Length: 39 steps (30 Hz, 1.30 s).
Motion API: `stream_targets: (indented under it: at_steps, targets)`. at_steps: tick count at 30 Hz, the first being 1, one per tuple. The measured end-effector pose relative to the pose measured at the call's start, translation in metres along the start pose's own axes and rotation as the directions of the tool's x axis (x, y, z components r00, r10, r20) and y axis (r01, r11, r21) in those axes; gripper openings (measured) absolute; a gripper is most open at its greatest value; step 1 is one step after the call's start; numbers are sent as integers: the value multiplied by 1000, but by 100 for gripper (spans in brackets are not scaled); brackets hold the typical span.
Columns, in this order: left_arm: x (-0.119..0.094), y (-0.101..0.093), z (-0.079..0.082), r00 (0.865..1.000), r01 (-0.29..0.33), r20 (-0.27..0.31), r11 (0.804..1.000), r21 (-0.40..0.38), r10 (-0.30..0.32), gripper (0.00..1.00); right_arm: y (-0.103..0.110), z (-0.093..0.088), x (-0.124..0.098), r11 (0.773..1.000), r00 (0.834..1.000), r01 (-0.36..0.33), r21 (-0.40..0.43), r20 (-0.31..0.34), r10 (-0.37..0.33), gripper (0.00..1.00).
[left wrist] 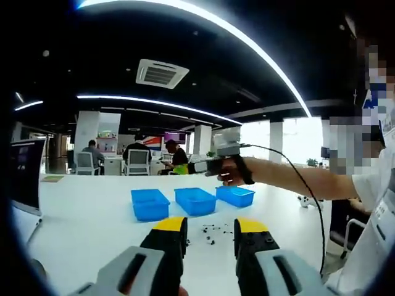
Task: Pick up the resistors one by one and place each resistor into its matching bin, sorting the parts by color and model until every resistor is separated into the correct bin for its type
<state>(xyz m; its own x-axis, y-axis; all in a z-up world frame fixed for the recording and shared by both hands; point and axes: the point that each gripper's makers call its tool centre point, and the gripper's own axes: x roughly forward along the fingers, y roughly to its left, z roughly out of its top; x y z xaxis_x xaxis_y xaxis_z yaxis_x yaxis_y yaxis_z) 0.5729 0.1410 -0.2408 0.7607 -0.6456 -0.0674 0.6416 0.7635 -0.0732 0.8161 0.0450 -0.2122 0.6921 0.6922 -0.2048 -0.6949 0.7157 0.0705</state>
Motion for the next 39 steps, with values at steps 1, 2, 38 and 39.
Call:
stream_targets:
  at_steps: [1,2,38,39]
  targets:
    - [1,-1,0,1000,1,0,1000,1,-1,32,0,6,-12,1000,1000,2,-9,20,-2,44]
    - [1,-2,1,1000,3,1,1000,2,-3,32,1,6,-26,1000,1000,4,-15,25,-4,43]
    - [12,-12,-8,999,37,-24,999,9,-37,32,19,-77,-291,991,979,133,27,153,-136,40]
    - [12,-12,-7,999,39,-24,999,9,-39,32,18,-78,-291,990,979,141,13,149,-141,40]
